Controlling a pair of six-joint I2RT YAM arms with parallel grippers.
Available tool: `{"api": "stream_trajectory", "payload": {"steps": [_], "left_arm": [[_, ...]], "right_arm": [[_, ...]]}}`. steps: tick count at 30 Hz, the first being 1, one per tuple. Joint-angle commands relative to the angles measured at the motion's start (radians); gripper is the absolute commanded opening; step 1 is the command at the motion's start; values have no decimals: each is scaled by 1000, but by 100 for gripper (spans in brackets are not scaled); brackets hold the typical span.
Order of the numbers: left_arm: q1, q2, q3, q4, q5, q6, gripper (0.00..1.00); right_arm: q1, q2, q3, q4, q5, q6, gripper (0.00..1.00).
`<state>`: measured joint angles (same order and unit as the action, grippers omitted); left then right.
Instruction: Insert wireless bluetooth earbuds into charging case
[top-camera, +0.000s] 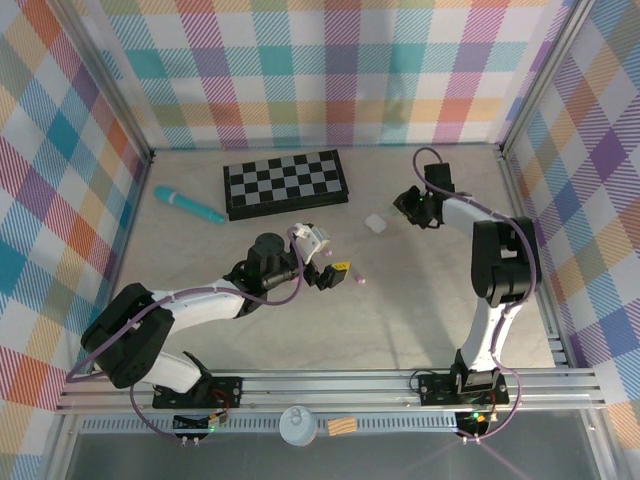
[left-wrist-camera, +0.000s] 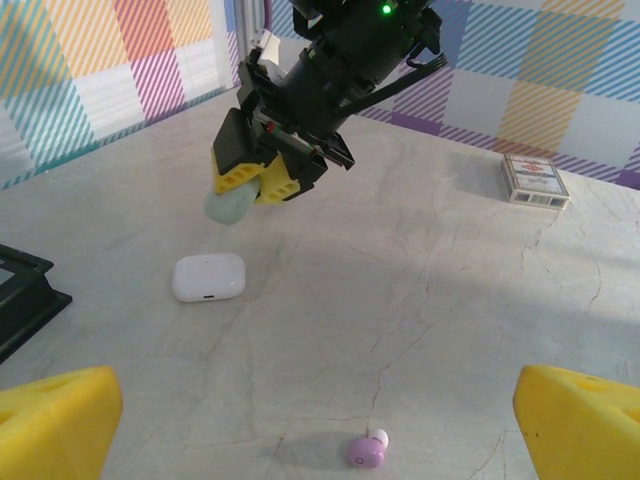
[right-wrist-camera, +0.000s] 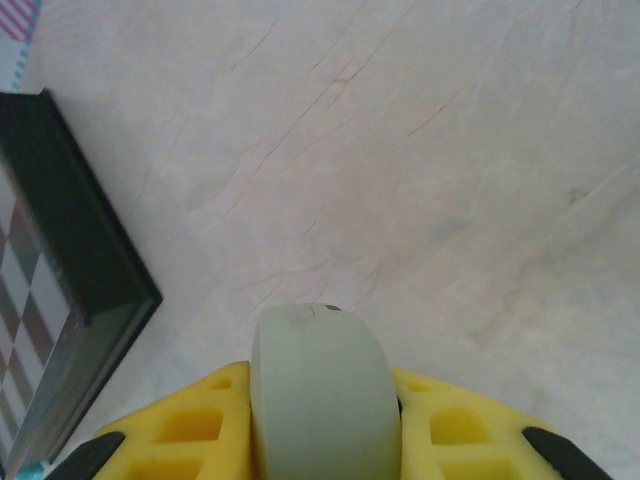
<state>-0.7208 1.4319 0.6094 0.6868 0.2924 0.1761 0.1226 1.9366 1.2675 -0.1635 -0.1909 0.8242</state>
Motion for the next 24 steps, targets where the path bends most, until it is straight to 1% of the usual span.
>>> {"api": "stream_trajectory", "payload": {"steps": [1,5,8,11,13,15,18,20,22,24], "left_arm": [[-13,-12,-13,26,-17,-3,100],[-13,-13,-14,26,-35,-8,100],[-13,-17,0,-14,-65,-15,100],[-12,-34,4,-63,-120,-20,100],[-13,-55,8,-119,-186,-35,100],[-12,-84,15,-191,-253,-46,100],[-11,-126,25,-307,-347,-72,100],[-11,-142,45,-409,-412,-100,100],[0,-142,91,-553,-489,-188,100],[20,-127,163,-712,-526,-276,100]], "right_arm": [[-10,48,40,-33,1,-16,26],[-20,60,30,-28,14,-14,28],[-42,64,14,-19,1,-11,33],[-61,48,-7,-24,1,-26,47],[-75,21,-26,-29,8,-43,55],[-88,-29,-45,-55,31,-73,64],[-93,-121,-72,-101,79,-132,73],[-92,-186,-100,-123,91,-171,77],[-91,-257,-140,-128,72,-200,79],[-88,-330,-192,-124,36,-214,81]]}}
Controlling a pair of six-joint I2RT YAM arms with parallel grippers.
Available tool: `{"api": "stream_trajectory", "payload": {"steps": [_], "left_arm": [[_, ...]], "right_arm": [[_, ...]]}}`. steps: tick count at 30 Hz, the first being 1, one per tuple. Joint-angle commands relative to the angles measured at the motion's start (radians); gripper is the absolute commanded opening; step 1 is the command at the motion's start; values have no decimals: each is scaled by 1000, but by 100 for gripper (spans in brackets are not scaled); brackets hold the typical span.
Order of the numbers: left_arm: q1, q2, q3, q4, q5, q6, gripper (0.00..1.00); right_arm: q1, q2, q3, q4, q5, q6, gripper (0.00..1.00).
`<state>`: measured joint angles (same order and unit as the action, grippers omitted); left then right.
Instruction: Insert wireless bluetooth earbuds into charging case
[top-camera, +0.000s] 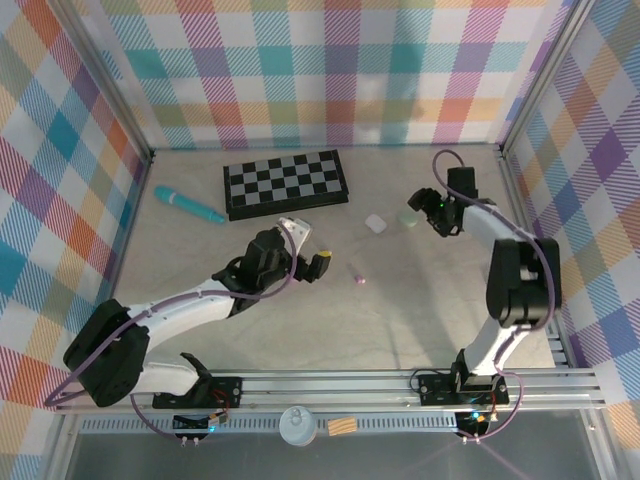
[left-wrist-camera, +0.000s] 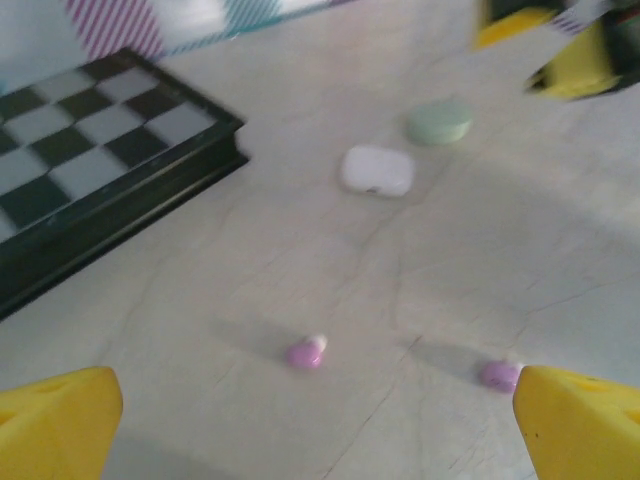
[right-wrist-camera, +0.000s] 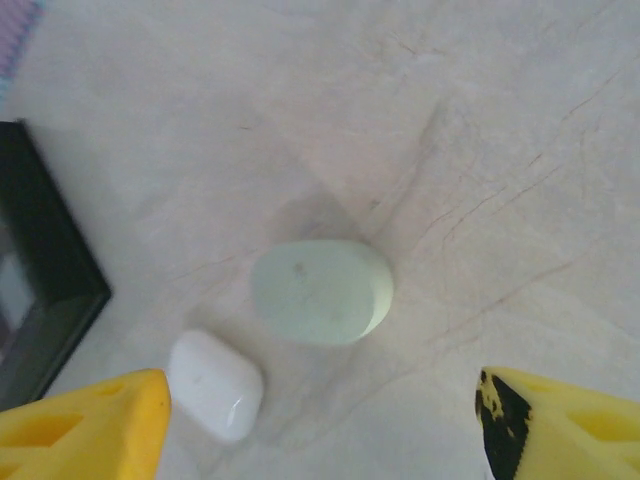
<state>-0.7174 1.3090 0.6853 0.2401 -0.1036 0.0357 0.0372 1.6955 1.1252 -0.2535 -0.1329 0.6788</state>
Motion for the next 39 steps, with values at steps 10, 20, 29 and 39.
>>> {"api": "stream_trajectory", "payload": {"steps": [10,20,29,39], "left_arm": [[32,203,349,-811,-76,-243,100],[32,418,489,-905,31,-331,97],[12,484,511,-882,146,-408,98],[-30,493,531,-786,259,-474,97]], "right_arm": [[75,-274,-172,-75,-79,-103,82],[84,-283,-191,-64,-75,-98,82],[84,-280,-201,-61,-68,-110,82],[84,-288,-209,-56,-74,-115,82]]}}
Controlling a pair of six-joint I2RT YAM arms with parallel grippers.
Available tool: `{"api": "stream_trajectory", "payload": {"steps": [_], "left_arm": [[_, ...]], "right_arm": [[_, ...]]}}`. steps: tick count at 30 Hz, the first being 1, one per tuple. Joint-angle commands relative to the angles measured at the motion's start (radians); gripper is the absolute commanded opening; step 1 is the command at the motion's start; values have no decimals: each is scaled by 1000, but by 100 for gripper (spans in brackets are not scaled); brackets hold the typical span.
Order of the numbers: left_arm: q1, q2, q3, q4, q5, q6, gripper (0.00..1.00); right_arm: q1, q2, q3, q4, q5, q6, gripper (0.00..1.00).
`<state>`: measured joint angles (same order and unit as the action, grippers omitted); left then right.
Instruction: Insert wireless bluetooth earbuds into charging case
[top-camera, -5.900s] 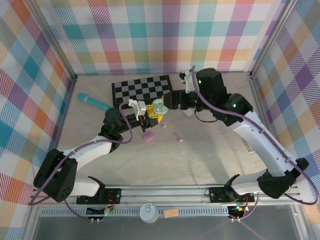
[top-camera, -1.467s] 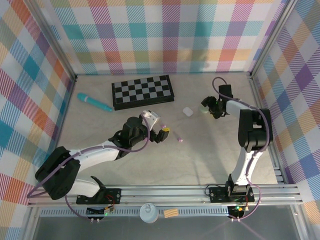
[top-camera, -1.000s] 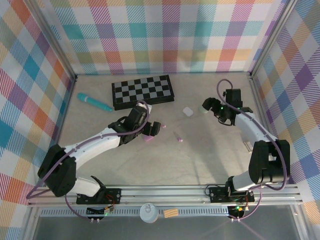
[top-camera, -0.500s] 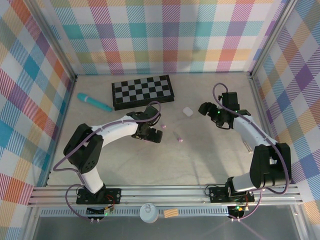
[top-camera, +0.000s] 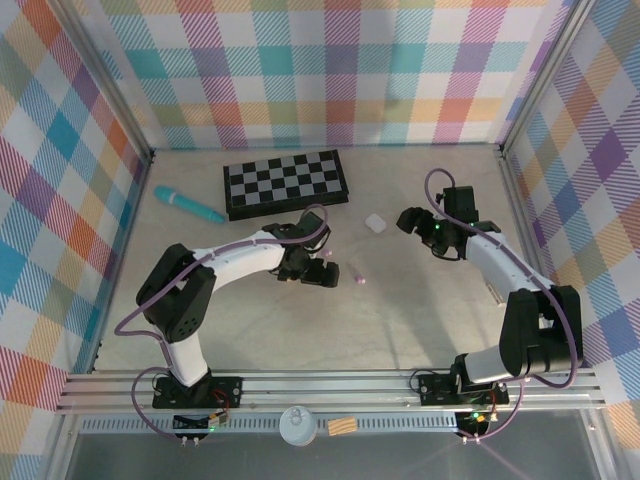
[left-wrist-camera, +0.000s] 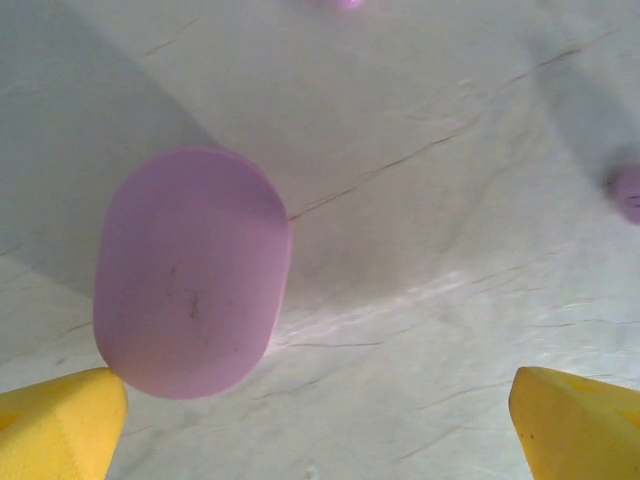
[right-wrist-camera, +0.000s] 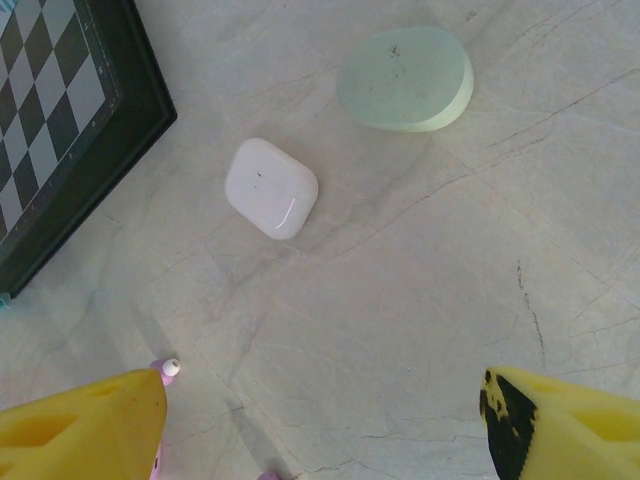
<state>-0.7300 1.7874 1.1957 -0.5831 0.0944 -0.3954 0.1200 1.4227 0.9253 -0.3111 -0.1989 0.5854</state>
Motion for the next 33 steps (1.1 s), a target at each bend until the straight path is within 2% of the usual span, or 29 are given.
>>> {"api": "stream_trajectory", "payload": {"steps": [1,9,12,17,22,27,33], "left_arm": [[-19,18,19,57,73,-52,97],[-17,51,38,176,119,-83,97],[-14,20,20,220,115,-86,97],[60,-66,-18,177,83,-51,97],[179,-188,-115,180,45,-63,98],[308,-301,-246,273,57,-163,98],[367,-374,-295,260,40,-181,99]], "right_arm": [[1,-17,-9,1,-8,-23,82],[3,-61,-24,0,-30,-45,82],[10,-85,-38,7,-49,-85,83],[46,-115,-83,61,-66,-151,84],[162,-113,-116,147,-78,-264,85],[353,-68,-138,261,-110,-506,87],[462,102,-44,245,-193,-644,86]]}}
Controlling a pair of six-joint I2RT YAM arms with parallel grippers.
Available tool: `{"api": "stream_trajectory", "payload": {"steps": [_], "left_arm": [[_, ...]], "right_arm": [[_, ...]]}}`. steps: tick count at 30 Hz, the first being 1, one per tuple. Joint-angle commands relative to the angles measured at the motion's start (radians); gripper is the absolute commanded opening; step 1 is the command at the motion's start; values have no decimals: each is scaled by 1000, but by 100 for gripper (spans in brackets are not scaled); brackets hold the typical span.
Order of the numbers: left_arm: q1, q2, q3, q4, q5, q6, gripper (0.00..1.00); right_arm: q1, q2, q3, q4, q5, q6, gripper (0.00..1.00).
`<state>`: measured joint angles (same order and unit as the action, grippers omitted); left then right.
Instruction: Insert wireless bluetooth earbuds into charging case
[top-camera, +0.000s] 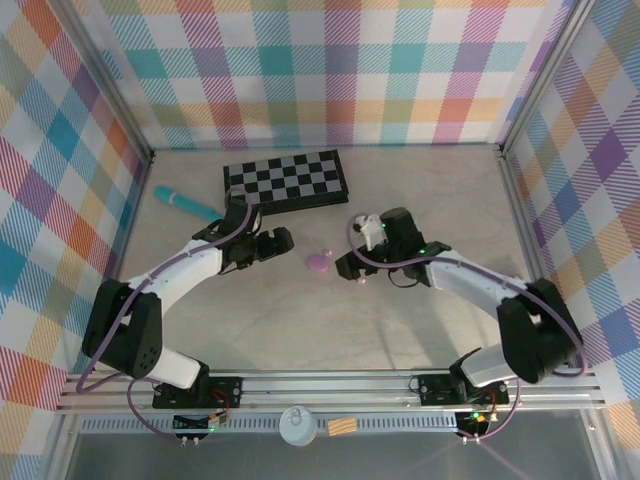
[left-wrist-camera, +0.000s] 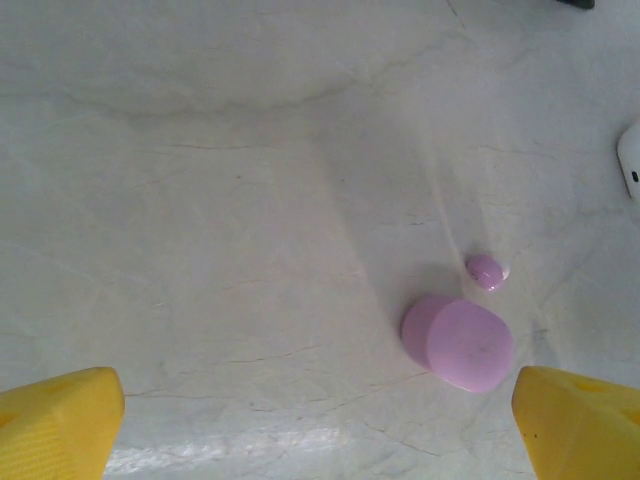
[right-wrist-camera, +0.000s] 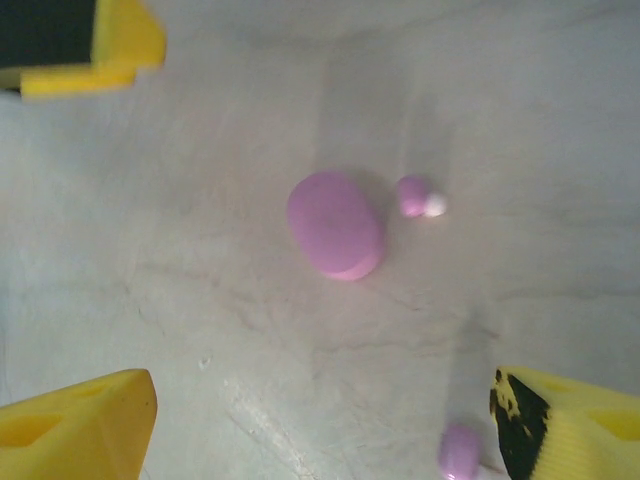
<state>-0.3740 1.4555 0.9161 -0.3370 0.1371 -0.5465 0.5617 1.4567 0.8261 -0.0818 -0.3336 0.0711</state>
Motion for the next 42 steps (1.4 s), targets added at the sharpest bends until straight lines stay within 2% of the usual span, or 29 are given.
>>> {"api": "stream_trajectory", "payload": {"steps": [1,7,17,24,31,38,42], "left_arm": [[14,-50,-21,9,-3,-30,100],[20,-76,-52,9,-16,-40,100],[40,-71,-56,5,-6,-37,100],[50,-68,-66,11,0,-35,100],[52,-53,-66,29,9,-39,100],[52,-51,-69,29,12,-37,100],[52,-50,-70,33,15,-36,100]], "right_arm": [[32,106,81,3,-60,-139,85],[59,325,248,-70,-5,-91,81],[114,488,386,-78,-27,-127,75],[148,499,385,-105,10,-144,71],[169,504,369,-113,102,-162,67],[184,508,367,-136,166,-221,66],[187,508,358,-143,183,-229,59]]}}
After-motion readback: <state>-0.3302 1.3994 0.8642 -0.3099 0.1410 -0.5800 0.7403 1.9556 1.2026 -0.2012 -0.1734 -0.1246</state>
